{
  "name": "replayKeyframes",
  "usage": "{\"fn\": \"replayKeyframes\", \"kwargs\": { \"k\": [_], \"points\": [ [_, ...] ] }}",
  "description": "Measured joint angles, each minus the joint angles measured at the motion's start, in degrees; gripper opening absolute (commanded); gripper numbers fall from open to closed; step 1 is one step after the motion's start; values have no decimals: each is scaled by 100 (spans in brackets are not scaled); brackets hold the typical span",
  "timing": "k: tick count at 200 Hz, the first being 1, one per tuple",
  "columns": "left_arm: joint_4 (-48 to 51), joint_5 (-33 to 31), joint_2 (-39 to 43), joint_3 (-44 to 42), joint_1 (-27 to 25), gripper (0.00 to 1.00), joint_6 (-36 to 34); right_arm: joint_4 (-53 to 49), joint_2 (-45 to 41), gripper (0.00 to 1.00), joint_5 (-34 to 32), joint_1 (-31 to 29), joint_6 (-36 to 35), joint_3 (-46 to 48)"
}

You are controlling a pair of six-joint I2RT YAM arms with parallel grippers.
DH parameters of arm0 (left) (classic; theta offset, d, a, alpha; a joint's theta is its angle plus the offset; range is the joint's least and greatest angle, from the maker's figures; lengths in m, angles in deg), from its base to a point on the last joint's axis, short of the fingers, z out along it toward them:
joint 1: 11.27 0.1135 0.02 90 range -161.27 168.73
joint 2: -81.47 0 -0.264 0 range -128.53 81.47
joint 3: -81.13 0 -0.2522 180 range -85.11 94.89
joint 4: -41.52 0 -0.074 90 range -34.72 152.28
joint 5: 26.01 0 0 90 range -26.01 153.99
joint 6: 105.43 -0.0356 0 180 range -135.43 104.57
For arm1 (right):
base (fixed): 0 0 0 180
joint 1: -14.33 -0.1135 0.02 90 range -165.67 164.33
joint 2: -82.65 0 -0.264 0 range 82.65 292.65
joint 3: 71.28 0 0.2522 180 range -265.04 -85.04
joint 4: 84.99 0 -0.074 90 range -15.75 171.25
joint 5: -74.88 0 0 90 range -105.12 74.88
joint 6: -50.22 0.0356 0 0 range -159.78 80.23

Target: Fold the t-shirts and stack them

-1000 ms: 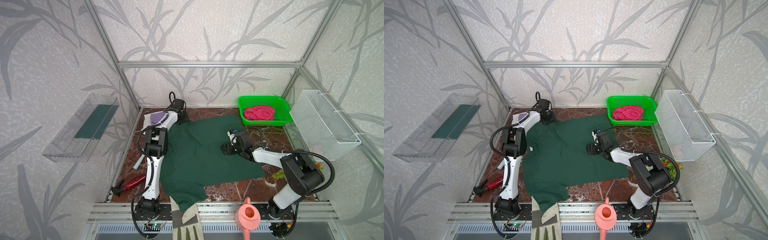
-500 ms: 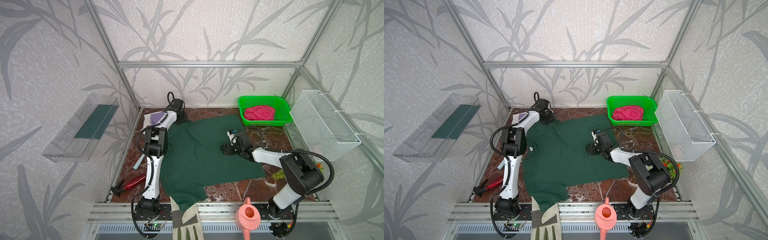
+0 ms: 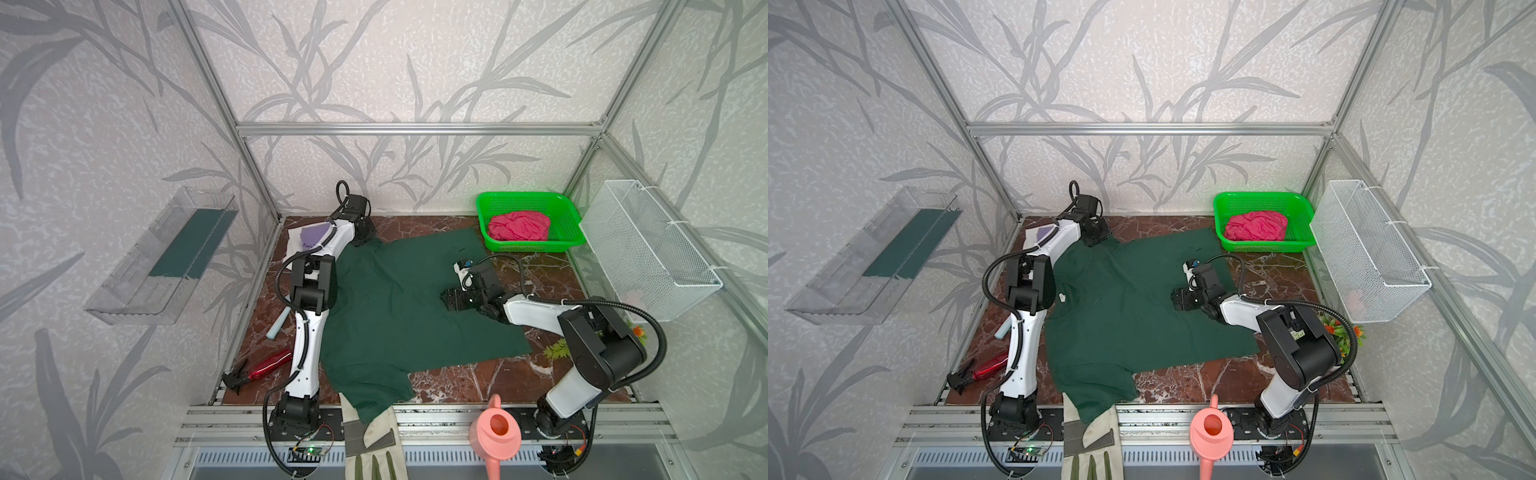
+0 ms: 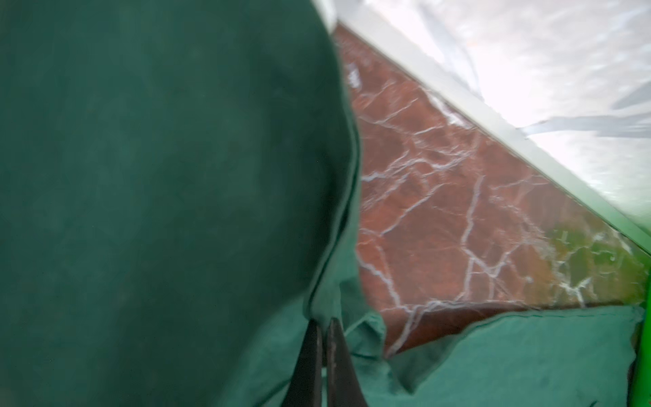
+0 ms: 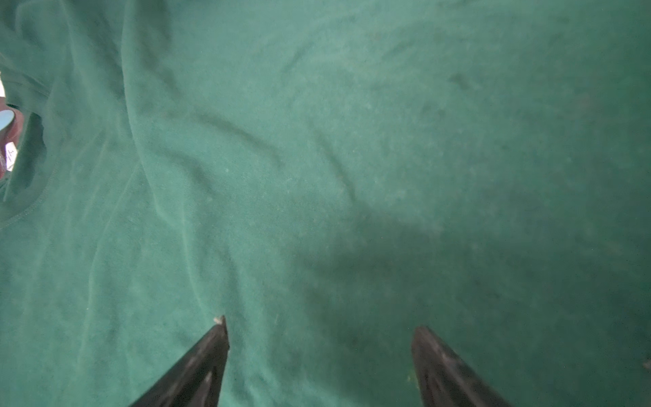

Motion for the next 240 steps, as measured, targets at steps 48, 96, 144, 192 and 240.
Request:
{"fn": "replayKeyframes", "kwargs": {
  "k": [48,96,144,192,240],
  "points": [
    [227,376,-1069,2273,-105,26,-638,22,153,83,9,20,0,0],
    [234,1106,-1829,3211,-98,54,-1322,-55,26,83,37,20,37,17],
    [140,850,990,-466,-144,54,-1554,-638,-1008,83,-319,35,131,127],
    [-42,402,4791,-5047,-323,53,-1023,-1788,-1727,83,-647,260,343,203],
    [140,190,5928,-7757,-400,52,-461,-2693,-1731,83,-649,457,597,553]
  ]
}}
